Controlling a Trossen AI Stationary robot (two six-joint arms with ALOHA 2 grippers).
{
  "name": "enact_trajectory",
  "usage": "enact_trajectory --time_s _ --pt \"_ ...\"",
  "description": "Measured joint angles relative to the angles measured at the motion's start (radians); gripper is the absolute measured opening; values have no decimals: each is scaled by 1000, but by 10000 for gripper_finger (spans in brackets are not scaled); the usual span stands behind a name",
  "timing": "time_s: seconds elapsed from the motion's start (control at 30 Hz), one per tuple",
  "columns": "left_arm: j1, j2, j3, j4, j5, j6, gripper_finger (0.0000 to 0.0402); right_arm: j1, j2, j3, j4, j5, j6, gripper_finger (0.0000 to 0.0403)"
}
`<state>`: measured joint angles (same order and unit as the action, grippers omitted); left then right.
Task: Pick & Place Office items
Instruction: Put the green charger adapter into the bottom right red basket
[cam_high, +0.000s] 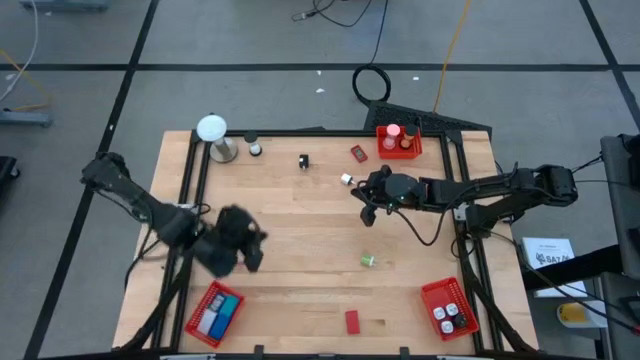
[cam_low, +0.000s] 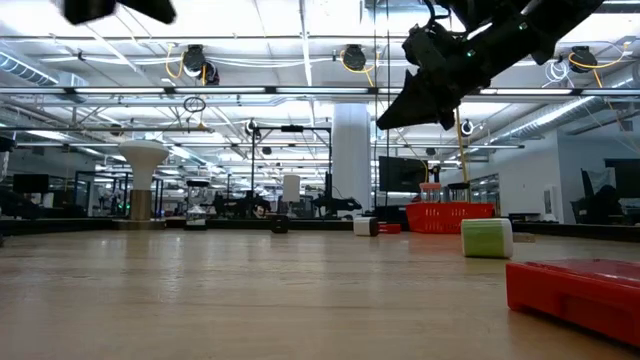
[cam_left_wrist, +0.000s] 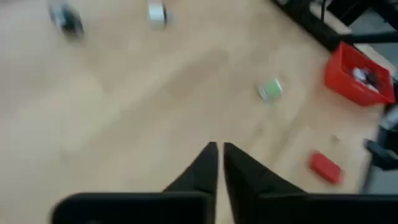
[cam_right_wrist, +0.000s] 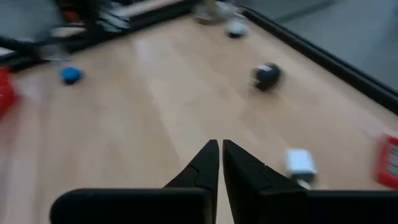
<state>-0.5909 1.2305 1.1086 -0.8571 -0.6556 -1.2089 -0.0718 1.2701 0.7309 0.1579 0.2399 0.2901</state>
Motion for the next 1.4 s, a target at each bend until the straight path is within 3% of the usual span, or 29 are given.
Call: enact_trajectory --time_s 0.1,0.2,0.33,0.47,0.57,0.7,0.93,1.13,1.4 --pt "93 -76 -92 129 9 223 7 14 0 48 -137 105 60 3" --pt "180 -167 -231 354 91 439 8 33 0 111 -277 179 120 1" --pt "296 -293 -443 708 230 633 4 40 0 193 -401 179 184 1" --pt "415 -354 -618 973 322 704 11 50 0 276 -507 197 246 0" --pt "498 -366 -709 1103 395 685 8 79 12 330 -562 280 309 0" --pt "594 -364 -757 1110 491 648 3 114 42 418 -672 365 401 0" --pt "722 -321 -758 1062 551 651 16 125 123 501 -795 349 543 0" --pt "773 -256 -758 1061 622 646 17 168 136 502 -827 196 629 13" --pt "773 -176 -758 1074 651 661 17 288 128 494 -1045 -9 673 114"
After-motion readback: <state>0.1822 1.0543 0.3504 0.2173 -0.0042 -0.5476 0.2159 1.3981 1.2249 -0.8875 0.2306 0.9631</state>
